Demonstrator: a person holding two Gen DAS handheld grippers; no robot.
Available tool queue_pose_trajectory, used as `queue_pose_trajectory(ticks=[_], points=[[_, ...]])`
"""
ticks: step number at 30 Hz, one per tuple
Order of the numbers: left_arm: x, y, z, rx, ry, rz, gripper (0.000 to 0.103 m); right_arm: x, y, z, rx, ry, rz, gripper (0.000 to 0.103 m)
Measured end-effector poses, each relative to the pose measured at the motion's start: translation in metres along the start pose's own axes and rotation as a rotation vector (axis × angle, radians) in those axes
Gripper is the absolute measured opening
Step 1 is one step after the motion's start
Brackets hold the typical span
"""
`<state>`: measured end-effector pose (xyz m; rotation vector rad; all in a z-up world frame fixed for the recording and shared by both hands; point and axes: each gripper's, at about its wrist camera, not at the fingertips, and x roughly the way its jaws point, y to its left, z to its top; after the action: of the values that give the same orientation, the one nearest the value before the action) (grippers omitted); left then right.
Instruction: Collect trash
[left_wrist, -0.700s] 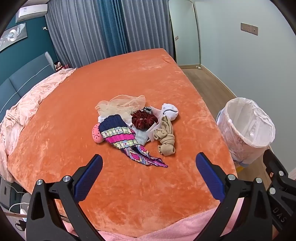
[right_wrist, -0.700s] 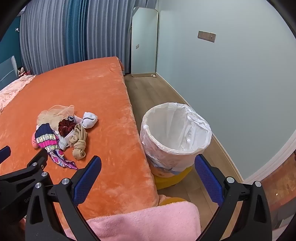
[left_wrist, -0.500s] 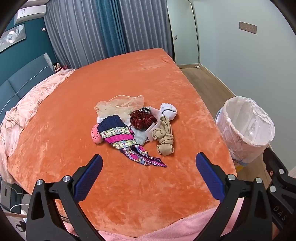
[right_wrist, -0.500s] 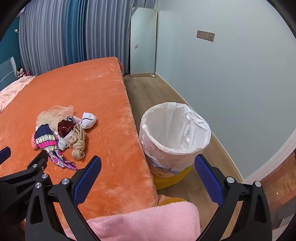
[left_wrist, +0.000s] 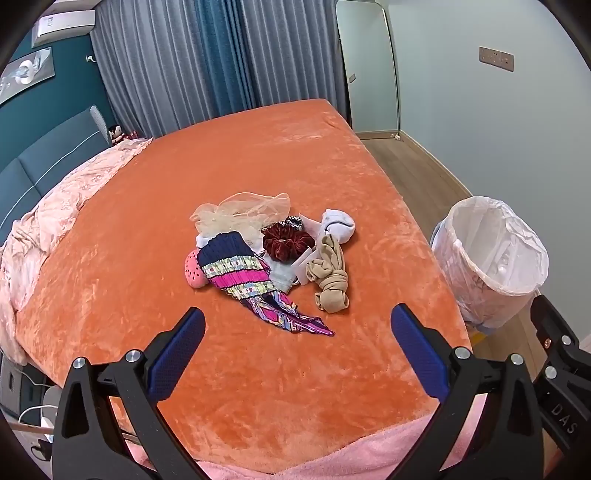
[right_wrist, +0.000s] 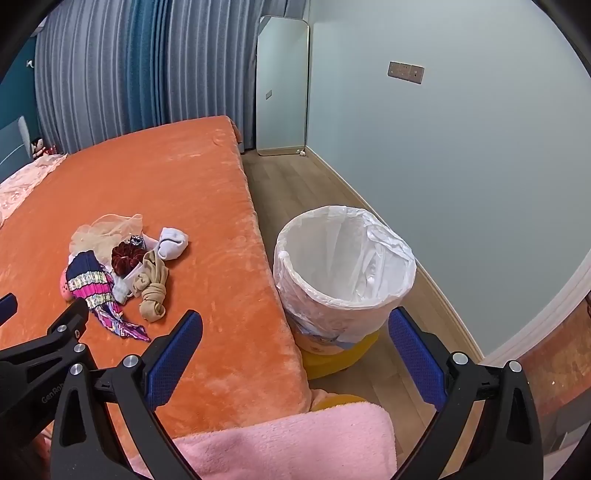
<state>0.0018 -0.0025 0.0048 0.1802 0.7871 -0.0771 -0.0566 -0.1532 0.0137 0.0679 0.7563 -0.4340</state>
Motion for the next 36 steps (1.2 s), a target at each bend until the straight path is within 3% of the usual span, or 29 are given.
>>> queue_pose_trajectory(ticks=[36], points=[[-0.005,0.003,0.0021,-0.011,-0.018,0.003,0.096,-0.003,0.0001,0.0026,-0.001,-0.007,-0.004,0.096]])
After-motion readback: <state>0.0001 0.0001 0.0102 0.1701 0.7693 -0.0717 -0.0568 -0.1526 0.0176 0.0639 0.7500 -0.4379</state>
